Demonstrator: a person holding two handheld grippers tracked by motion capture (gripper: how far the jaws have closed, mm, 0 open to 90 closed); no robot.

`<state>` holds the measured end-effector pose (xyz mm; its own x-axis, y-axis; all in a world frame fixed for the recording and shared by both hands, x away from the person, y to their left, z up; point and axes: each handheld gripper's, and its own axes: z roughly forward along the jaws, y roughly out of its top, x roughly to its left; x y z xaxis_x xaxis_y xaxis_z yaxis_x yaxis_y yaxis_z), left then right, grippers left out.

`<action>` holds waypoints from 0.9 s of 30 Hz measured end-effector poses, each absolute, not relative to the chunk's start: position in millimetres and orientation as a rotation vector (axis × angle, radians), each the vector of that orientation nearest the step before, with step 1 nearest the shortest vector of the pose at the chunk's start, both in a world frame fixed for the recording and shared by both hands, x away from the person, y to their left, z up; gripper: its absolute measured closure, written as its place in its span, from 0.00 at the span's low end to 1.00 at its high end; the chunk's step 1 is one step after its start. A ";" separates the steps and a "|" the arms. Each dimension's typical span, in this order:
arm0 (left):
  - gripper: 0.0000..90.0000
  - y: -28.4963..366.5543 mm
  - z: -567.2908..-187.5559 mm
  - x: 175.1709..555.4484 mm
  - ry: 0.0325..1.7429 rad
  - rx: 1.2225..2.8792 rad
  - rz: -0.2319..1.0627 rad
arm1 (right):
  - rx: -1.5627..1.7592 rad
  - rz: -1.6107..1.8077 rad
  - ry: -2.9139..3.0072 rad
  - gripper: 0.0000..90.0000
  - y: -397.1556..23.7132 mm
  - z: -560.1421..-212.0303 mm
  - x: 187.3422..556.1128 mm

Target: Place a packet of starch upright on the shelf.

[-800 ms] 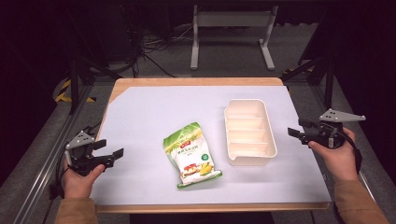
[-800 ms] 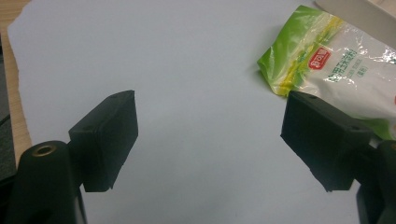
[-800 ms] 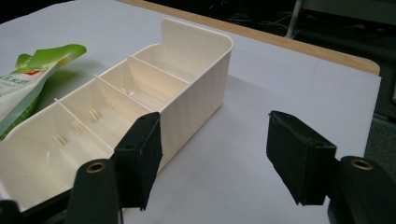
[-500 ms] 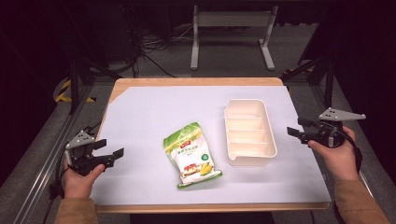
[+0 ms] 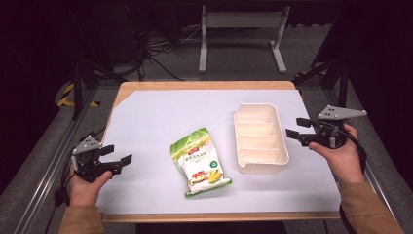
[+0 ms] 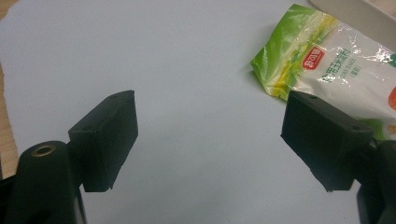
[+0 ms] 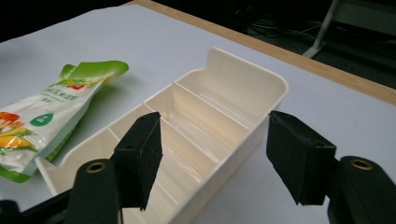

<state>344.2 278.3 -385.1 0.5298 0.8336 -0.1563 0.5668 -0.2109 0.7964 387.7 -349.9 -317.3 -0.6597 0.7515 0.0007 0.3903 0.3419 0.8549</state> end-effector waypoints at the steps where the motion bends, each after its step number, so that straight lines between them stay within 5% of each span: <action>1: 0.21 278.3 -385.0 344.3 1.145 1.905 0.389 | 0.996 1.247 2.225 0.40 -346.7 -316.5 388.6; 27: 0.21 280.1 -388.3 342.1 1.157 1.917 0.386 | 0.813 1.263 2.413 0.40 -245.1 -302.3 405.9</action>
